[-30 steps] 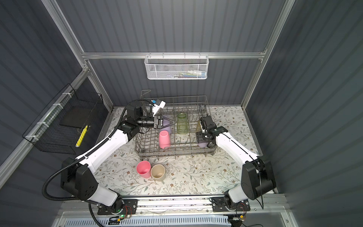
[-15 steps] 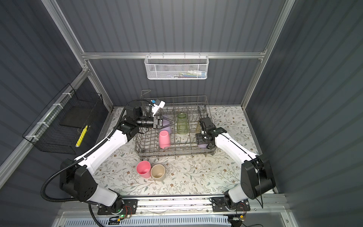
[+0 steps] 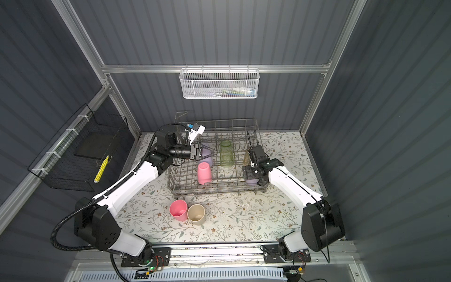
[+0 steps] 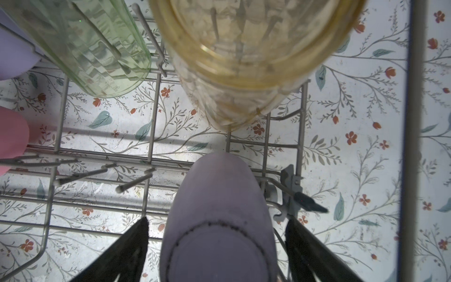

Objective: Load cups into a dish rack
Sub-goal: Place the cup upside down at the dish rack.

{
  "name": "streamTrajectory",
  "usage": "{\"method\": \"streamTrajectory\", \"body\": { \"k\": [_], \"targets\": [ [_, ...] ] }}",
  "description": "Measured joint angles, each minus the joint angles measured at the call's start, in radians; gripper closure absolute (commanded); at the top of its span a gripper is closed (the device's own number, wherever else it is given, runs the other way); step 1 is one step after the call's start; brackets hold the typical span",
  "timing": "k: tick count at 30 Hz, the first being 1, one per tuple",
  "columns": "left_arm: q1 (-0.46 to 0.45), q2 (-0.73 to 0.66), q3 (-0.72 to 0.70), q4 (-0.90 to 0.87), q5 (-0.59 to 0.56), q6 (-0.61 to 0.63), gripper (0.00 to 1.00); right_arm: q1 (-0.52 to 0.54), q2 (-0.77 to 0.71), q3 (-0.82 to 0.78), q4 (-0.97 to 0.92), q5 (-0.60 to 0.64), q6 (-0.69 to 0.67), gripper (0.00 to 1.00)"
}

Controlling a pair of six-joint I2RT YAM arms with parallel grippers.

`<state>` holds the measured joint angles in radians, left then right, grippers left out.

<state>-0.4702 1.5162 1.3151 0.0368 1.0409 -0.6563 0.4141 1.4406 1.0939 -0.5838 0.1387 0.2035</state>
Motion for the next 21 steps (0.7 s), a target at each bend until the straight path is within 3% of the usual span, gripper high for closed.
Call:
{"method": "streamTrajectory", "body": {
  "k": [12, 21],
  "targets": [
    [0.006, -0.009, 0.001, -0.066, -0.012, 0.044, 0.76, 0.000, -0.257, 0.064, -0.095, 0.009, 0.006, 0.10],
    [0.008, -0.043, 0.096, -0.418, -0.190, 0.225, 0.76, 0.001, -0.489, 0.063, -0.074, -0.084, 0.005, 0.09]
  ]
}}
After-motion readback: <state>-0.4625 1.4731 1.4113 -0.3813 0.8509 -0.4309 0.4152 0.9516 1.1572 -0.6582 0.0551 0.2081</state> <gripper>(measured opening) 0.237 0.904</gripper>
